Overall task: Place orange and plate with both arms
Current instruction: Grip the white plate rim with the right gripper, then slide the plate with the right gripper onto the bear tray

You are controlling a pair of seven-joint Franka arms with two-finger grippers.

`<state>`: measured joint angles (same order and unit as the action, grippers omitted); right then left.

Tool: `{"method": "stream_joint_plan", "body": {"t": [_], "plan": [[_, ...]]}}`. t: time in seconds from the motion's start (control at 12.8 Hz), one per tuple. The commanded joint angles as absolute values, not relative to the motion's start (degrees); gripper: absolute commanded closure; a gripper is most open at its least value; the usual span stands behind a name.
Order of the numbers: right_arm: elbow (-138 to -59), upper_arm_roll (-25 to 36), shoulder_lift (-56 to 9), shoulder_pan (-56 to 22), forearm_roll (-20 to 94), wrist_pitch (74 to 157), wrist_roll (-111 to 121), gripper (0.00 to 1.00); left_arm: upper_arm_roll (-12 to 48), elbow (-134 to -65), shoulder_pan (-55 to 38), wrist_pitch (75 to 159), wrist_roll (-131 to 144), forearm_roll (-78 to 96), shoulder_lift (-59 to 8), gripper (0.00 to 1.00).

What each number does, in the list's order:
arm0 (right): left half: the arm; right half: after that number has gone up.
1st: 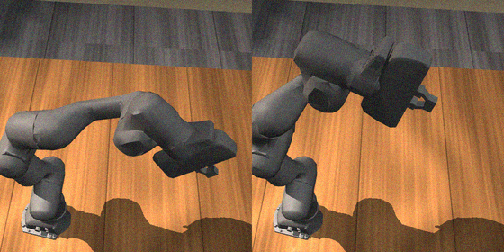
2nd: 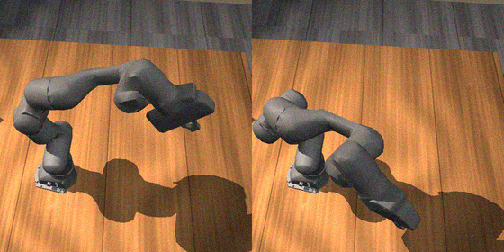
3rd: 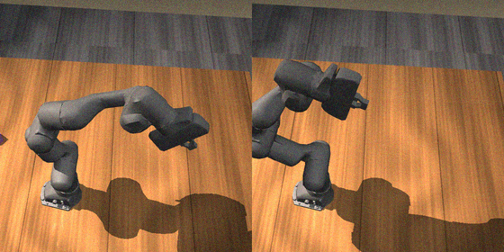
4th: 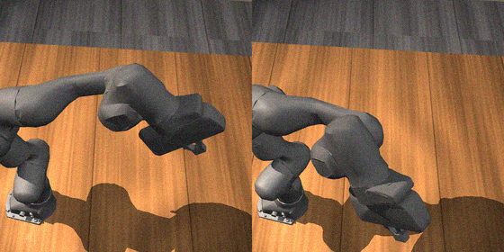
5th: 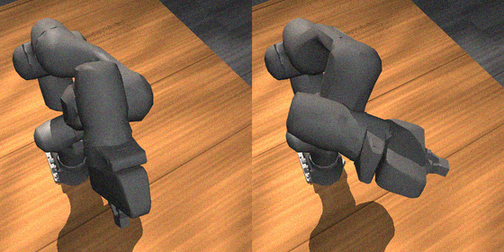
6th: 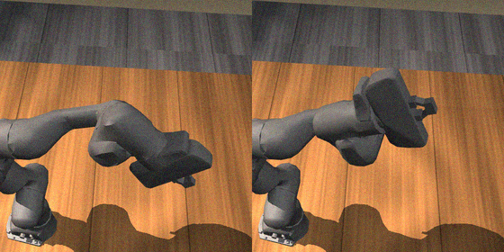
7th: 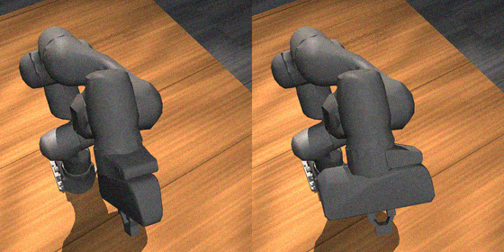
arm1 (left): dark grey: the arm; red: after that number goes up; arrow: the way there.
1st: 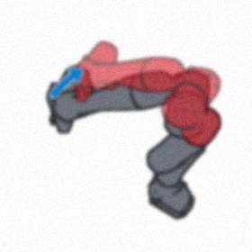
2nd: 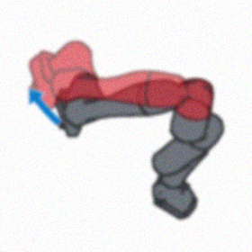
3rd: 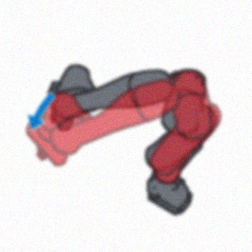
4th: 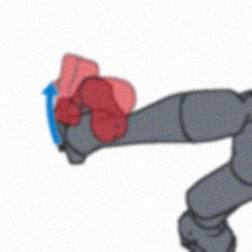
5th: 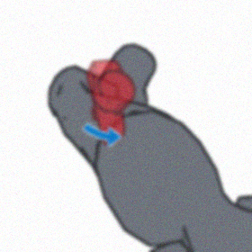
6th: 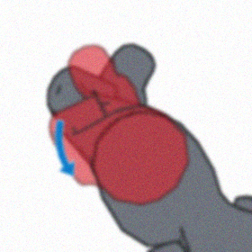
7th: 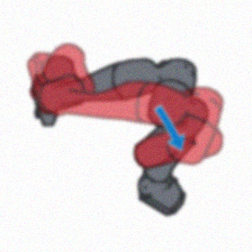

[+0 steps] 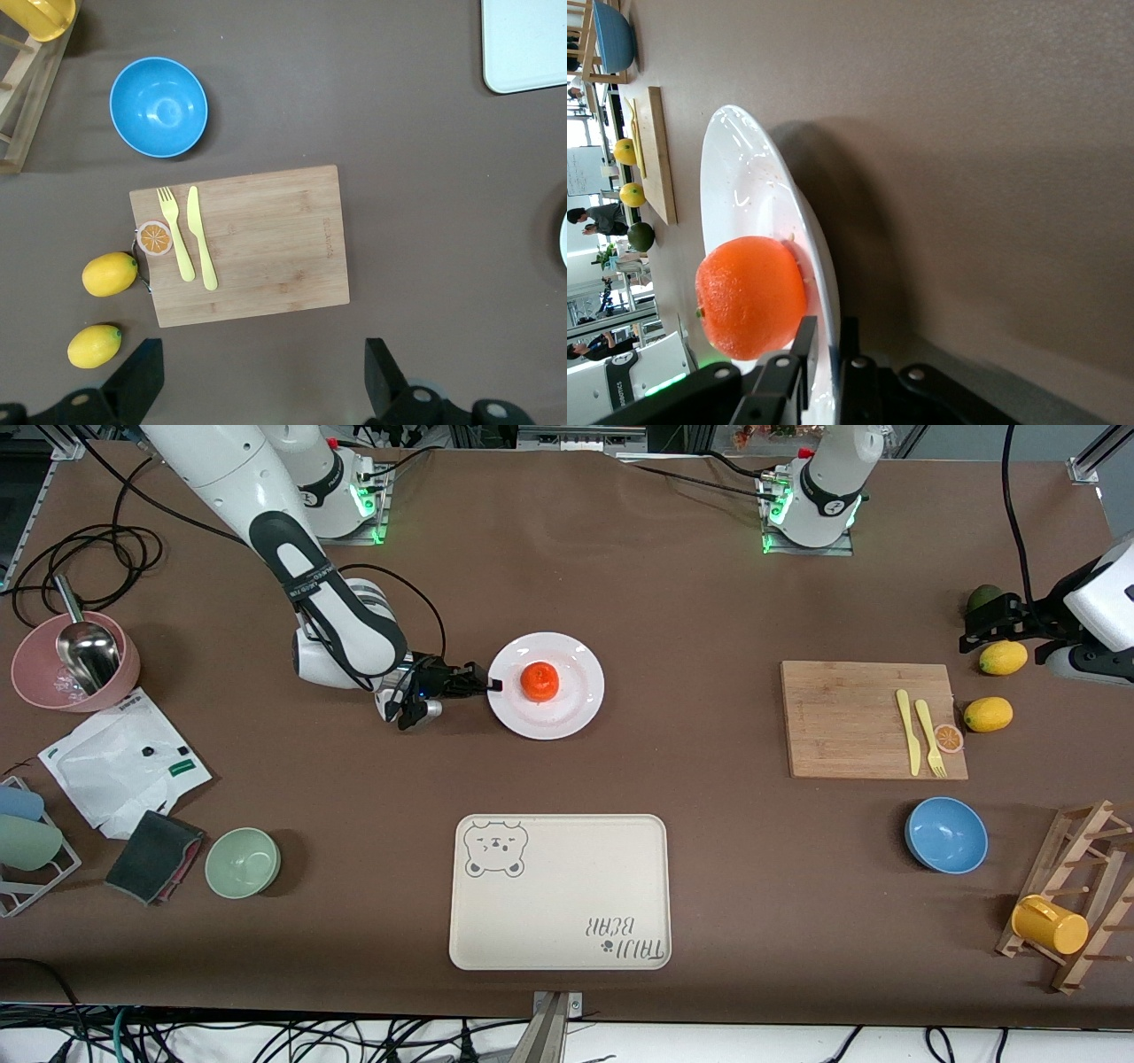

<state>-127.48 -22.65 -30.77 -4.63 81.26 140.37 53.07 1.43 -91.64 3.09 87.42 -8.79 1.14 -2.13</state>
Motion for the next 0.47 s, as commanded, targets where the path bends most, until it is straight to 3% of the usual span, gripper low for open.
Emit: {"method": "stream_joint_plan", "body": {"t": [0.0,0.23,0.39], "plan": [[-127.44,-23.03,-30.85,-4.75,82.88,141.15,55.02,0.9,1.85,-91.85,3.34,87.28,-8.35,-0.18,-1.76,0.0],[-127.44,-23.03,-30.85,-4.75,82.88,140.98,55.11,1.0,1.85,-91.85,3.34,87.28,-8.35,-0.18,-1.76,0.0],[-127.35,-23.03,-30.85,-4.75,82.88,140.98,55.11,1.0,1.85,-91.85,3.34,87.19,-8.35,-0.18,-1.76,0.0]]}}
